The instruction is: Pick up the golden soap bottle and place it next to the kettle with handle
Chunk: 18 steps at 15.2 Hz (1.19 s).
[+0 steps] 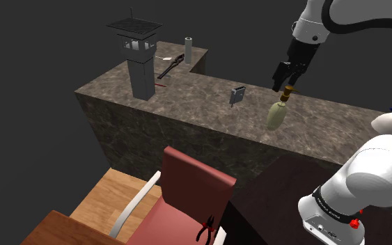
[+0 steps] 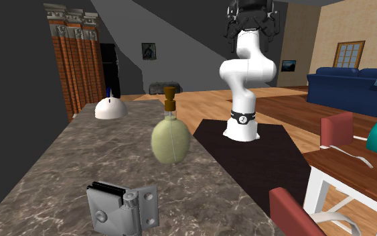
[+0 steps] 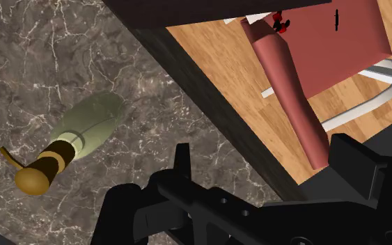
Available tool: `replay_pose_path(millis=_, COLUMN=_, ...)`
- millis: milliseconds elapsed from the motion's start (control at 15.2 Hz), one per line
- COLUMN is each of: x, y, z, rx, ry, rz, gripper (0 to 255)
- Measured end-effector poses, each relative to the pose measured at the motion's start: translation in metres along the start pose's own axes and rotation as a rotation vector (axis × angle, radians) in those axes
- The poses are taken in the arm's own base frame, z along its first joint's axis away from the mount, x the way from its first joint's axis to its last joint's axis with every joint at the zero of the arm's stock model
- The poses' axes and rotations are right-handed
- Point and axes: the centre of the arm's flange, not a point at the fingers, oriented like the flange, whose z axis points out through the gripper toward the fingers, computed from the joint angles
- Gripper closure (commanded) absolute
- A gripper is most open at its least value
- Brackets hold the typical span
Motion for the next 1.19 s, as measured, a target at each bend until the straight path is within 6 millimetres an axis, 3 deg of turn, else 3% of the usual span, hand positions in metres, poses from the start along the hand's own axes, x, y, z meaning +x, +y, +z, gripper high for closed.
replay_pose_path(millis=198, x=0.007, y=0.014, z=0.006, rx=0.000, ry=-0.002, rz=0.012, gripper=0)
replay_pose_path(millis=1188, x=0.067, y=0.186, z=0.077, rx=0.002, ry=-0.028, rz=0.155, gripper=0)
